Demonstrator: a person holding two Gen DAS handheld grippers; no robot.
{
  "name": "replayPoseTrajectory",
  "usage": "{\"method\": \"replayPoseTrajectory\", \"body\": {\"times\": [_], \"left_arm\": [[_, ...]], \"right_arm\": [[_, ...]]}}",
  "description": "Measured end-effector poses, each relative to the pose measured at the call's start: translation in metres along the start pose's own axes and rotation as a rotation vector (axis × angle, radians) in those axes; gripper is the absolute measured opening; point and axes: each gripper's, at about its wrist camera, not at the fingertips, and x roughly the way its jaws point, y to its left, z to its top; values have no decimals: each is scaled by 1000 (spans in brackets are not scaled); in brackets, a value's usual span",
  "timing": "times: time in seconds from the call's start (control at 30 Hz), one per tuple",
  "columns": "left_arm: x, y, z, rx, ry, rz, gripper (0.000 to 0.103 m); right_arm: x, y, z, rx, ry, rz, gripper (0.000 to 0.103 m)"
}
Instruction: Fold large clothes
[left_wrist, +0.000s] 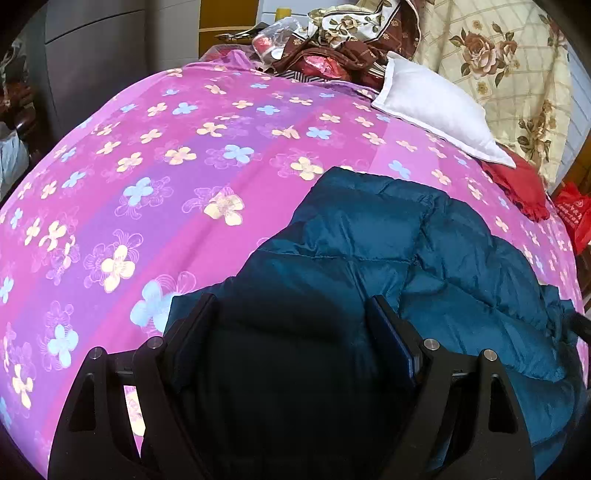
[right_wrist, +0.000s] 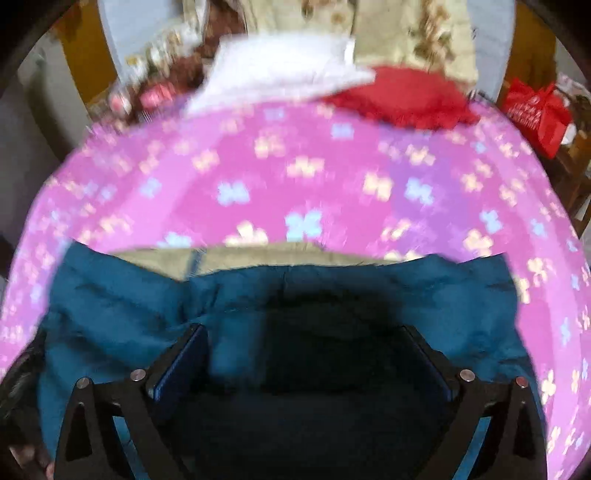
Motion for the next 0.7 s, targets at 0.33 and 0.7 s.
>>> {"method": "replayPoseTrajectory", "body": {"times": [0.33,0.7], "left_arm": [[-69,-42,-18,139,-215,-64,92],[-27,-35,-20,169,-70,136,97]], "right_arm": [[-68,-42,-90,51,-147,84,102],[-31,-44,-103,26,-74,47,103]]}}
